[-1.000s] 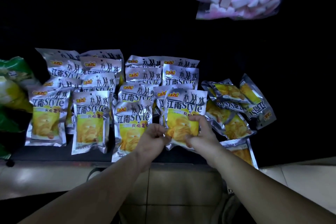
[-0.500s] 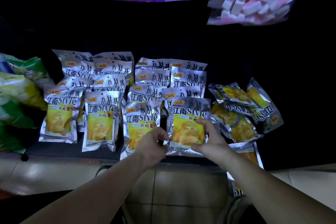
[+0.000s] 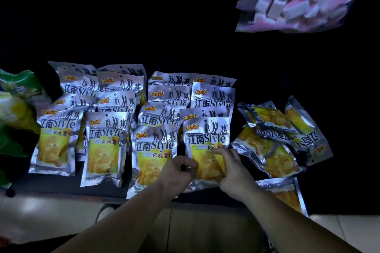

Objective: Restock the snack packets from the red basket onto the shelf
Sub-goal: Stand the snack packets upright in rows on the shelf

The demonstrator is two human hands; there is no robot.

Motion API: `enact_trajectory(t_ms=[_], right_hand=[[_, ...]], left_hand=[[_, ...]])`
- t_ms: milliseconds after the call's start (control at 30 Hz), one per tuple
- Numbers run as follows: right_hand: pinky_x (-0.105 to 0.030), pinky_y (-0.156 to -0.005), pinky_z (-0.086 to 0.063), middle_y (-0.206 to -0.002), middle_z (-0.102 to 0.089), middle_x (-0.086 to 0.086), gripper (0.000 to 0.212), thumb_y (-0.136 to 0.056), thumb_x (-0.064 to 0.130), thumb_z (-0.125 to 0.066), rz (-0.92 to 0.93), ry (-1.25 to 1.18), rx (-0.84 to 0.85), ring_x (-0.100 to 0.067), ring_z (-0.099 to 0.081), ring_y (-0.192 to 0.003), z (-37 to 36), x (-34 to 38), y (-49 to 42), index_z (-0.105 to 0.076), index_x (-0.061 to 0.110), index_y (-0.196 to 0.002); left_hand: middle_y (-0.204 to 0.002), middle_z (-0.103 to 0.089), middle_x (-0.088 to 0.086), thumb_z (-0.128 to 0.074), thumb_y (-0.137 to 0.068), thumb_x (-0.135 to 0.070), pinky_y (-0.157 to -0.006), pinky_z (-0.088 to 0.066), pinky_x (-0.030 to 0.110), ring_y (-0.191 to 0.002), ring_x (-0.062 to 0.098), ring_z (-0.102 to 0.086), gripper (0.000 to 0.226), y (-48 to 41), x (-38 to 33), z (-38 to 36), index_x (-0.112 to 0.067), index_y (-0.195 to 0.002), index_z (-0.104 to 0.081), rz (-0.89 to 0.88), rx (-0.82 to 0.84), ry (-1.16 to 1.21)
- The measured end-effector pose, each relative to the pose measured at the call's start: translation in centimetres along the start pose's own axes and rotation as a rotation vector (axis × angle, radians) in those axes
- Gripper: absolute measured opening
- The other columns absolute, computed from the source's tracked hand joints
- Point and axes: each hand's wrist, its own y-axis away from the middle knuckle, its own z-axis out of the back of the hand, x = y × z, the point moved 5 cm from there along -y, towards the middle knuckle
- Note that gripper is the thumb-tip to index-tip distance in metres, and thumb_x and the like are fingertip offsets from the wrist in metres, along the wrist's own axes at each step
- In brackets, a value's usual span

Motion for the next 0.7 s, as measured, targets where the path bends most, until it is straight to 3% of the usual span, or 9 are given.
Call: enact_trajectory(t_ms=[167, 267, 367, 467, 567, 700], right_hand=[[-0.02, -0.069, -0.055, -0.124, -0.033, 0.013, 0.073, -0.079, 0.003, -0.074, -0.03, -0.079, -0.01, -0.003, -0.054, -0.092, 0.0, 0.0, -0.3, -0.044, 0.052, -0.124], [-0.01, -0.063, -0.045, -0.128, -0.035, 0.009, 0.06, -0.085, 0.012, -0.075, -0.04, -0.121, -0.02, -0.002, -0.055, -0.093, 0.0, 0.2, -0.2, -0.048, 0.05, -0.123], [-0.013, -0.065, -0.047, -0.124, -0.034, 0.005, 0.059, -0.088, 0.018, -0.075, -0.065, -0.15, 0.029, -0.005, -0.057, -0.09, -0.8, 0.5, 0.3, -0.047, 0.051, -0.128], [-0.018, -0.064, -0.05, -0.125, -0.033, 0.005, 0.07, -0.085, 0.013, -0.072, -0.09, -0.138, 0.078, -0.011, -0.059, -0.091, -1.4, 0.4, 0.7, -0.043, 0.055, -0.132], [-0.025, -0.061, -0.057, -0.125, -0.034, 0.007, 0.067, -0.083, 0.006, -0.066, -0.107, -0.153, -0.005, -0.019, -0.064, -0.086, -0.9, 0.4, 0.7, -0.05, 0.055, -0.126], [-0.013, -0.052, -0.05, -0.138, -0.034, 0.008, 0.052, -0.092, 0.011, -0.064, -0.058, -0.116, -0.118, -0.012, -0.066, -0.08, 0.0, 0.5, 0.4, -0.052, 0.048, -0.128]], left_hand=[[-0.088, -0.074, 0.0, -0.067, -0.09, -0.013, -0.052, -0.045, 0.018, -0.059, 0.013, -0.06, 0.014, -0.7, 0.6, -0.6, -0.024, -0.095, -0.073, 0.057, -0.093, -0.046], [-0.087, -0.074, 0.003, -0.063, -0.088, -0.012, -0.05, -0.043, 0.019, -0.061, 0.017, -0.06, 0.017, -0.5, 0.9, -0.6, -0.022, -0.097, -0.074, 0.065, -0.056, -0.137], [-0.085, -0.07, 0.002, -0.061, -0.082, -0.009, -0.044, -0.041, 0.018, -0.064, 0.016, -0.062, 0.024, -0.1, 1.1, -0.6, -0.017, -0.103, -0.071, 0.087, 0.018, -0.22], [-0.115, -0.061, 0.007, -0.062, -0.076, -0.018, -0.058, -0.05, 0.025, -0.086, 0.023, -0.067, 0.038, 0.1, 1.1, -1.1, -0.016, -0.113, -0.065, 0.072, 0.099, -0.331], [-0.125, -0.048, 0.001, -0.061, -0.082, -0.02, -0.085, -0.058, 0.035, -0.103, 0.025, -0.063, 0.033, 0.3, 0.6, -0.7, -0.021, -0.115, -0.063, -0.042, 0.021, -0.527], [-0.141, -0.043, 0.001, -0.063, -0.089, -0.021, -0.091, -0.056, 0.037, -0.113, 0.027, -0.062, 0.052, 0.2, -0.5, -0.6, -0.03, -0.14, -0.052, -0.163, -0.082, -0.599]])
